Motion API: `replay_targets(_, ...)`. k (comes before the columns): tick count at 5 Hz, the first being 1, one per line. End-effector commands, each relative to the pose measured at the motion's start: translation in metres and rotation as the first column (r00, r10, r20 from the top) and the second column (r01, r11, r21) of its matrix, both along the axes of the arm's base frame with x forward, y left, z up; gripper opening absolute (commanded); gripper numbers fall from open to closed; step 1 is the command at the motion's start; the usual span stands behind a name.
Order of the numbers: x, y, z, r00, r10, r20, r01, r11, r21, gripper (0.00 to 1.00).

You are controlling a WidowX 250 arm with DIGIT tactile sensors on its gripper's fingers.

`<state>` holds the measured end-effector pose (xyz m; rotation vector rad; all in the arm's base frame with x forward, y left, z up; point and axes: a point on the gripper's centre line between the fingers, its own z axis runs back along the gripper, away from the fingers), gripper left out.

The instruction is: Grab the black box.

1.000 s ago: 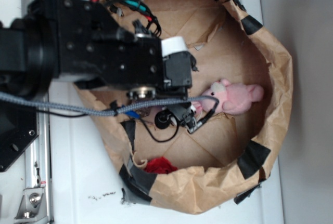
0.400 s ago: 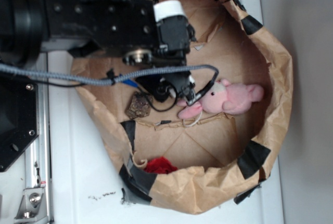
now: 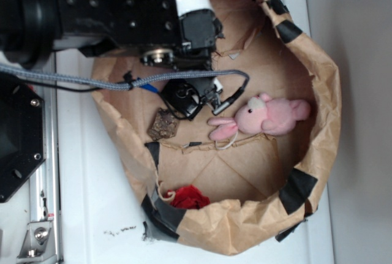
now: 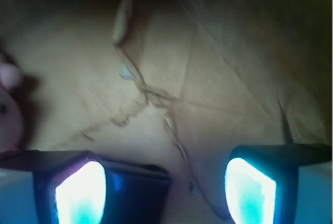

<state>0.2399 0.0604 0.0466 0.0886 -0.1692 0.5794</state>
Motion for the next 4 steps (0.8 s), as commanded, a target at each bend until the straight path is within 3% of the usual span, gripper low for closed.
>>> replay_targets(1, 0.001, 0.009, -0.004, 1.0, -0.002, 0.008, 0.002, 0.999, 0.046, 1.0)
replay_targets(2, -0.009, -0.006, -0.001, 0.994, -0.077, -0.076, 0.073, 0.996, -0.052, 1.0)
replay_targets(4, -0.018, -0.033, 0.003, 0.989, -0.136, -0.059, 0.129, 0.985, -0.115, 1.0)
